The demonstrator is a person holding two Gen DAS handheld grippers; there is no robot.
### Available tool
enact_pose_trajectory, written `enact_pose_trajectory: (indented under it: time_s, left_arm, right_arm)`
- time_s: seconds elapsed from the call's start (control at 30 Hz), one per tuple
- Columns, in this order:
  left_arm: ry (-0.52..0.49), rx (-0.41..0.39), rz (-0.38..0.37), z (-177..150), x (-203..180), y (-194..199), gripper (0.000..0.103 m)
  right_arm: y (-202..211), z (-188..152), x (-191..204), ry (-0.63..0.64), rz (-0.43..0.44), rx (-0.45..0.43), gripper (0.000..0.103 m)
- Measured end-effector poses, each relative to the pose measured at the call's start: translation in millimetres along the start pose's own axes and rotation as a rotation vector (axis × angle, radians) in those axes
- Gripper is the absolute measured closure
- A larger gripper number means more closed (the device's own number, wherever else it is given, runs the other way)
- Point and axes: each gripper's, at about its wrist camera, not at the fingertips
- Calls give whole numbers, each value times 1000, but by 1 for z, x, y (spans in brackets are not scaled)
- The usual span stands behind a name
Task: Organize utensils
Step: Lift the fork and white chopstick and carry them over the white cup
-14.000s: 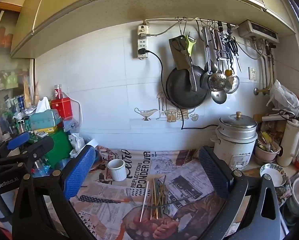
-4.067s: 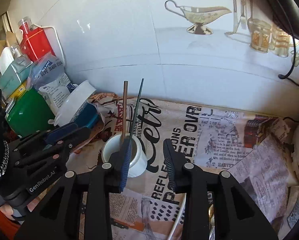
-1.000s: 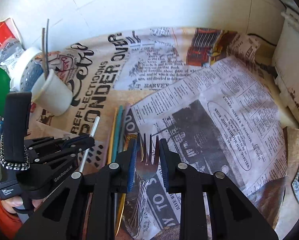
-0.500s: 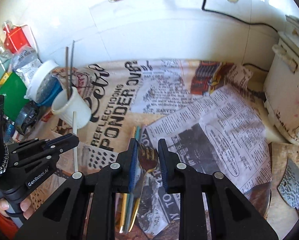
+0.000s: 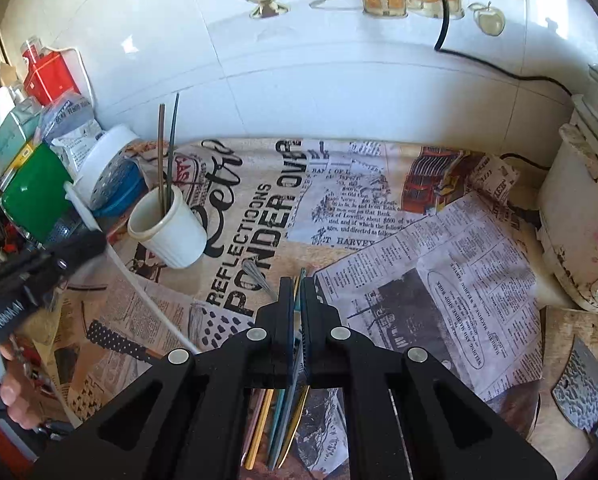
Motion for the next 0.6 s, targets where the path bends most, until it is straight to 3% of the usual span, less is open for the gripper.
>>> enact_pose_trajectory:
  time_s: [0.1, 0.13, 0.17, 0.4, 0.6]
  left_arm:
    - [8, -20, 7, 4, 5, 8, 99]
    - [9, -25, 11, 4, 6, 10, 99]
    - [9, -31, 17, 5, 7, 12, 99]
    - [40, -33, 42, 1, 16, 12, 99]
    - [58, -20, 60, -1, 20, 6, 99]
  right_arm:
    - [-24, -8, -4, 14, -2, 80, 80]
    - [-34, -12, -6, 12, -9, 102, 68]
    - [-43, -16, -9, 5, -8, 123, 65]
    - [-91, -45, -21, -84, 54, 283, 65]
    - [-97, -47, -16, -108, 85, 284, 75]
Point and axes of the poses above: each gripper's, at about its wrist camera, not at the fingertips, and y roughly against the way its jaws point, x to its left, z to its top, and after that the axes turned 7 degrees about -x, right-handed
